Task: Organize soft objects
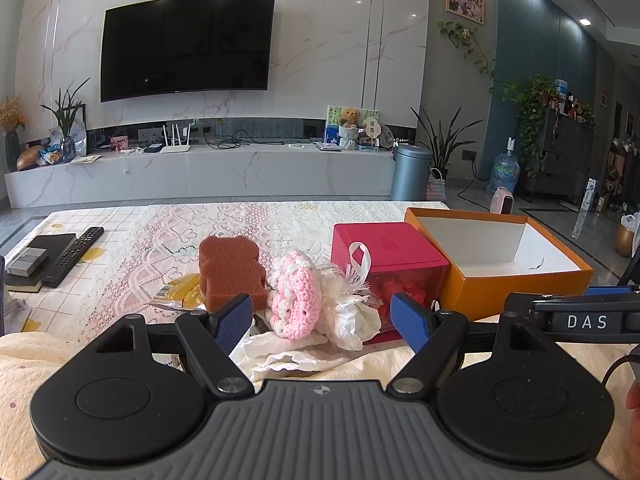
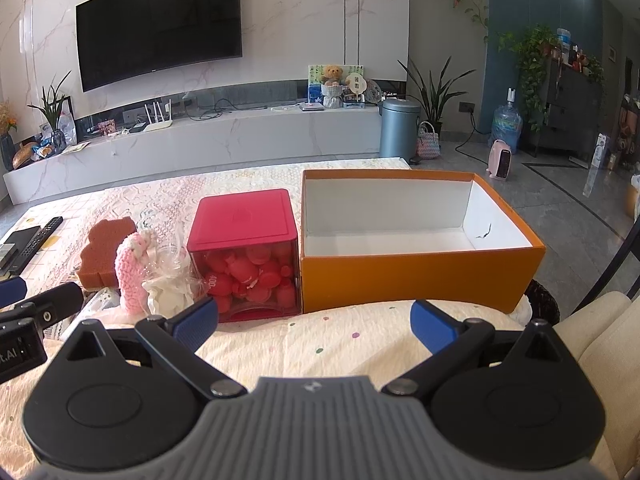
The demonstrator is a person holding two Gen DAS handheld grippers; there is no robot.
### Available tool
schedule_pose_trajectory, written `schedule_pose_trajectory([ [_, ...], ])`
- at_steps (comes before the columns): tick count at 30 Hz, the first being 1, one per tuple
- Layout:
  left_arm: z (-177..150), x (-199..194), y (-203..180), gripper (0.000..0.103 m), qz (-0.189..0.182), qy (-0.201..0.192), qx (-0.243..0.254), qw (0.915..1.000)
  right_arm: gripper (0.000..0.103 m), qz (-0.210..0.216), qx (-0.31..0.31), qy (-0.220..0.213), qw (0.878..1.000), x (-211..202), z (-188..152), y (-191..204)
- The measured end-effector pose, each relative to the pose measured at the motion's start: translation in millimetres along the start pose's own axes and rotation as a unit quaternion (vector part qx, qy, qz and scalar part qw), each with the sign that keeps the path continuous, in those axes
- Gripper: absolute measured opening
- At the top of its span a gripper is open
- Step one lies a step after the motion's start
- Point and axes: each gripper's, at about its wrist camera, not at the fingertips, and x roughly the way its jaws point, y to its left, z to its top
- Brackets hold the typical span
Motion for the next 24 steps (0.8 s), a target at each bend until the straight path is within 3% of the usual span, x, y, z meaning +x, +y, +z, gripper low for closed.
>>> schedule_pose_trajectory([
  [24, -3.0, 2.8, 3.2, 0.092, -0.003, 0.011, -0.005, 0.9999, 0.100, 0.005, -0.017, 0.007, 1.000, 4.3, -2.0, 5.7],
])
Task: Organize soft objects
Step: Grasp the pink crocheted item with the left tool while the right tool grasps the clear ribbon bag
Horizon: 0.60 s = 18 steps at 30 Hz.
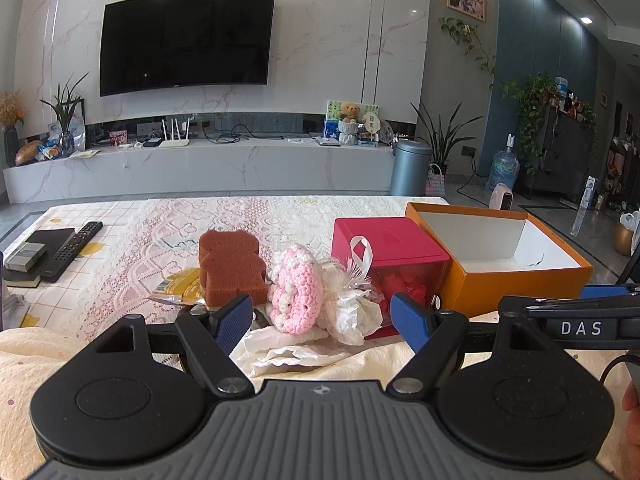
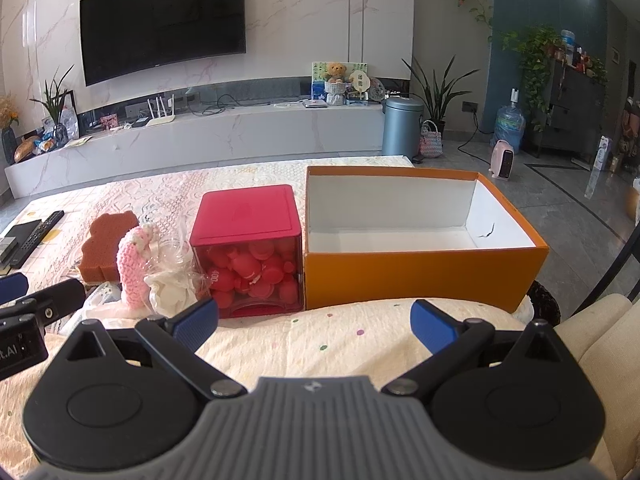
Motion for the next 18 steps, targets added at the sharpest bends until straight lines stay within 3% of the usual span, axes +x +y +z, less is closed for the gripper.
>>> schedule_pose_trajectory([
  [2, -2, 2, 4, 0.091, -0.002, 0.011, -0.001, 0.9999, 0.100, 0.006, -0.012, 0.003, 1.000, 2, 0, 5],
  [5, -5, 4, 11, 0.082, -0.001, 0.027, 0.001, 0.9996, 0.100, 0.024, -0.026, 0.007, 0.999, 6, 1, 13],
  [12, -10, 13, 46, 0.064, -0.018, 0.095, -0.055, 0.9938, 0.076, 0.071, -0.066, 0.030, 0.995, 24, 3, 38],
  [15, -10, 15, 58, 0.055, -0.020, 0.100, -0.066, 0.9926, 0.067, 0.085, -0.086, 0.036, 0.992, 31, 3, 51],
  [18, -7, 15, 62, 0.049, -0.019, 0.093, -0.067, 0.9932, 0.067, 0.095, -0.106, 0.040, 0.989, 39, 4, 64],
])
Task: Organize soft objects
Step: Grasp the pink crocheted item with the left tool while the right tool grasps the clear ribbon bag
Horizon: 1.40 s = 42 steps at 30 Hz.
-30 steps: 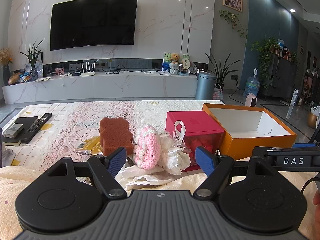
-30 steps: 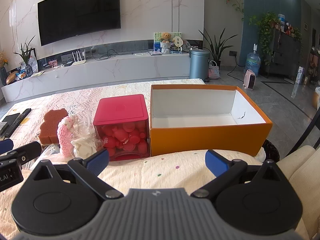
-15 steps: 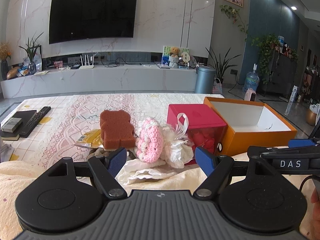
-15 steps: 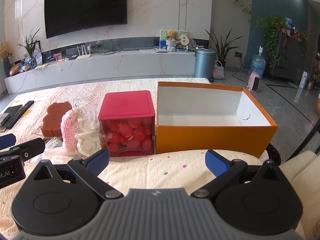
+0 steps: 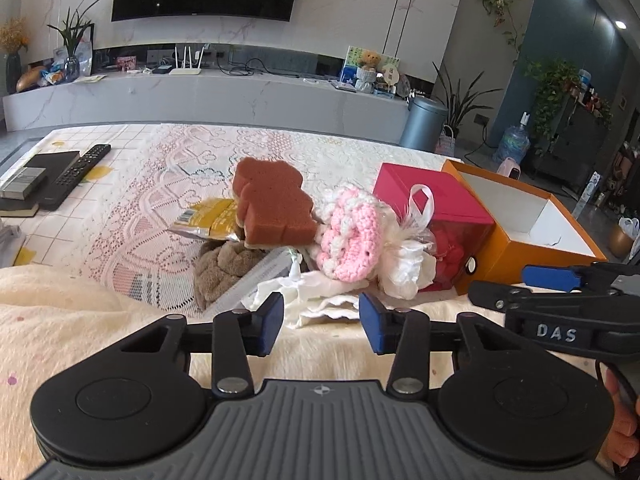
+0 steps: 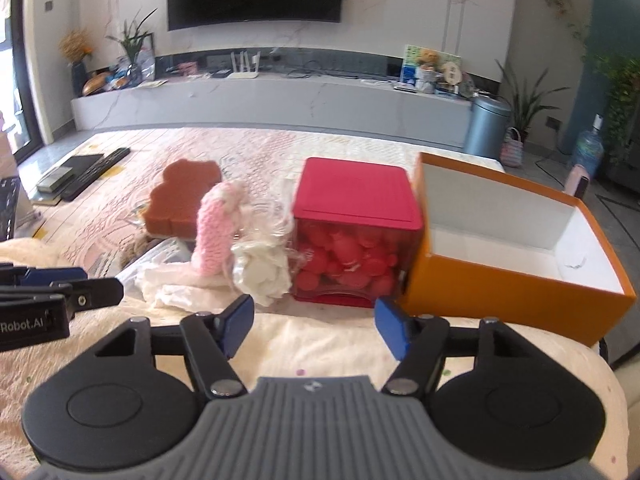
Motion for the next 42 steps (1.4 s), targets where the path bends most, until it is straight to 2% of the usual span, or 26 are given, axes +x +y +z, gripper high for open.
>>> schedule_pose_trajectory([
  [4, 8, 10, 13, 0.040, -0.012, 0.004, -0.018, 0.9998, 0.067, 0.016, -0.015, 0.006, 1.000, 13, 9, 11],
  [7, 12, 16, 20, 0.039, -0.005, 0.003, -0.016, 0.9999, 0.069, 0.023, -0.025, 0.006, 0.999, 23, 16, 19],
  [9, 15, 19, 25, 0.039, -0.002, 0.000, -0.016, 0.9999, 0.075, 0.021, -0.029, 0.005, 0.999, 33, 22, 24],
  [11, 17, 22, 28, 0.039, 0.000, -0.002, -0.016, 0.9999, 0.075, 0.020, -0.031, 0.010, 0.999, 44, 26, 27],
  [13, 19, 25, 31, 0.039, 0.000, -0.001, -0.014, 0.9999, 0.074, 0.022, -0.034, 0.016, 0.999, 55, 31, 28],
  [17, 21, 34, 34, 0.040, -0.005, 0.005, -0.008, 0.9999, 0.054, 0.024, -0.042, 0.026, 0.998, 71, 33, 30],
  [20, 21, 40, 35, 0.040, -0.008, 0.008, -0.004, 0.9999, 0.054, 0.022, -0.048, 0.023, 0.998, 78, 35, 30],
  [24, 24, 45, 35, 0.041, -0.013, 0.007, -0.004, 0.9999, 0.061, 0.015, -0.052, 0.022, 0.998, 87, 38, 30],
  [26, 26, 47, 35, 0.044, -0.015, 0.004, -0.004, 0.9999, 0.061, 0.016, -0.048, 0.025, 0.998, 92, 38, 28],
  [28, 28, 47, 33, 0.053, -0.021, -0.001, -0.003, 0.9998, 0.053, 0.026, -0.042, 0.027, 0.998, 95, 37, 26],
  [32, 30, 50, 28, 0.063, -0.030, -0.008, 0.002, 0.9995, 0.038, 0.040, -0.050, 0.017, 0.998, 91, 34, 27],
  [36, 32, 53, 26, 0.072, -0.042, -0.012, -0.005, 0.9990, 0.036, 0.067, -0.060, 0.007, 0.996, 87, 31, 23],
  [42, 33, 57, 23, 0.078, -0.044, -0.015, -0.008, 0.9989, 0.035, 0.122, -0.053, -0.026, 0.991, 74, 33, 14],
])
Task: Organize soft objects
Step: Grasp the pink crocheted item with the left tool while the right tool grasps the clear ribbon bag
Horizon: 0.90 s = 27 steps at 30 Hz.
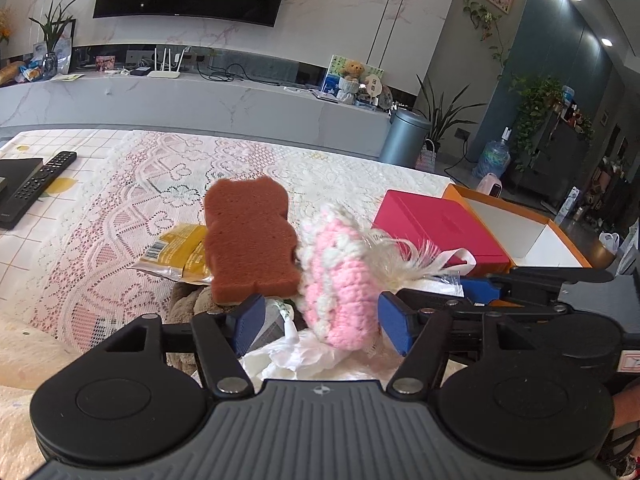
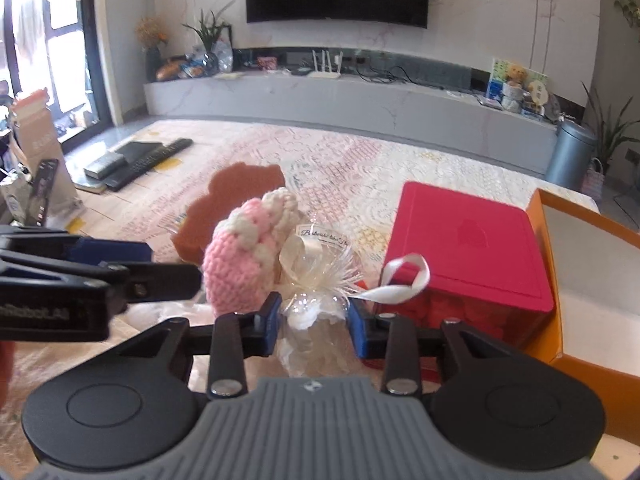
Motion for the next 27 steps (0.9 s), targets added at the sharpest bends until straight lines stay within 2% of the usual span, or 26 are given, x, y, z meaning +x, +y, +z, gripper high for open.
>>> schedule_pose_trajectory([
  [5, 2, 5, 1, 0.081, 0.009, -0.001, -0.005, 1.0000, 0.034, -0.026, -0.006, 0.019, 0.999, 13, -1, 2],
  [15, 10, 30, -13, 0.085, -0.006, 0.000, 0.009, 0.9999, 0.035, -0.017, 0.023, 0.027, 0.999, 20, -8, -8],
  [21, 11, 50, -26, 0.085, -0.008, 0.024, 0.008, 0.9996, 0.035, -0.015, 0.028, 0.034, 0.999, 24, -8, -10],
  [23, 9, 57, -27, 0.081, 0.014, 0.041, 0.012, 0.9990, 0.035, -0.015, 0.028, 0.035, 0.999, 26, -9, -10],
  [25, 7, 58, -25, 0.078, 0.015, 0.046, 0.006, 0.9988, 0.035, -0.015, 0.026, 0.037, 0.999, 27, -9, -9],
  [26, 7, 58, -22, 0.075, 0.012, 0.048, 0.000, 0.9988, 0.035, -0.015, 0.026, 0.038, 0.999, 28, -9, -9],
  [27, 6, 57, -22, 0.067, 0.009, 0.050, -0.001, 0.9987, 0.035, -0.015, 0.026, 0.038, 0.999, 28, -9, -9],
])
